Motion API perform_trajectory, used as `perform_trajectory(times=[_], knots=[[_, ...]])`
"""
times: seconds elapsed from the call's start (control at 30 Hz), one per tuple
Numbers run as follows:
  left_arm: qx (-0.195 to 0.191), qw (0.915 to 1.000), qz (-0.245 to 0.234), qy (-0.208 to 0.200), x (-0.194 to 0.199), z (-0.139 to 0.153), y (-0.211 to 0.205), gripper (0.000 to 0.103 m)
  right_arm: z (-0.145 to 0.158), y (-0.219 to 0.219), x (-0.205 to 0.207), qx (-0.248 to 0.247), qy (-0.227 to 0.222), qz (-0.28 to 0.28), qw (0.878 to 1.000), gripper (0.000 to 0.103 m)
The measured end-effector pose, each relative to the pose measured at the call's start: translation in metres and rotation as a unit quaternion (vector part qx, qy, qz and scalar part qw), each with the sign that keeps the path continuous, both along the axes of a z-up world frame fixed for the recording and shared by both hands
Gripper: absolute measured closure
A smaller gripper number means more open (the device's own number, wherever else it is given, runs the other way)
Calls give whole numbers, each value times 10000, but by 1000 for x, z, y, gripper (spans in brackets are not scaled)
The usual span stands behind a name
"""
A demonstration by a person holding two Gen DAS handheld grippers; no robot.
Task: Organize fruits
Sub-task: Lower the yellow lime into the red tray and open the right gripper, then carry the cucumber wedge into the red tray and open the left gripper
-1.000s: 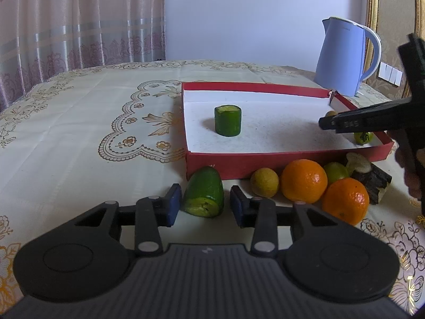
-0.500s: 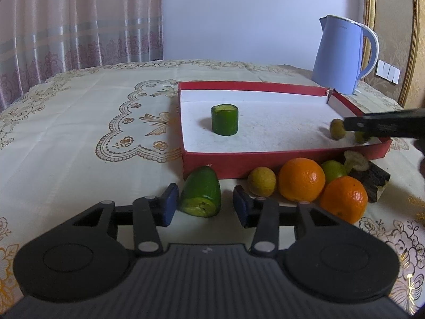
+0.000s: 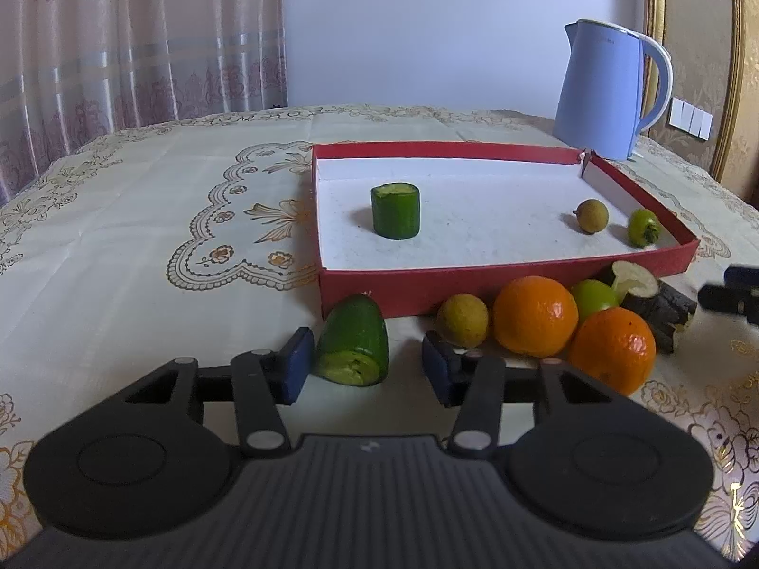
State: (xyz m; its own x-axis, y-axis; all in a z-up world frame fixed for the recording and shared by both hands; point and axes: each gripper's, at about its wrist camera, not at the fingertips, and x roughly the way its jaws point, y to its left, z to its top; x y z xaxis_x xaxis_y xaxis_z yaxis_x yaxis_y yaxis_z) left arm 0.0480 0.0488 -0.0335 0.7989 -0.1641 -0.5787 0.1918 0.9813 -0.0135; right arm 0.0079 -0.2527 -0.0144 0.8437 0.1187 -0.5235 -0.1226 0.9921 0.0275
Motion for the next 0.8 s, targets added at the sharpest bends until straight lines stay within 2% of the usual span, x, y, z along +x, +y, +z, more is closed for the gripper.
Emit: perform_trajectory(times=[0.2, 0.47, 0.5, 0.6, 0.7, 0.8], knots=[[20, 10000, 0, -2, 0, 0, -1, 55, -4, 5, -7, 41, -39, 167, 9998, 40], [44, 10000, 8, -6, 0, 0, -1, 54, -10, 3, -6, 154, 42, 70, 9998, 40], [39, 10000, 1, -8, 0, 0, -1, 56, -10, 2, -7, 186, 32, 68, 9998, 39], [24, 9999, 119, -51, -1, 1, 1, 74, -12, -1, -5, 217, 127, 75, 9997, 39], [-119, 9998, 148, -41, -1, 2, 7, 75, -13, -5, -4, 335, 175, 62, 9993, 39], [-75, 9998, 146, -77, -1, 3, 6, 76, -14, -4, -3, 166, 269, -3, 9995, 38]])
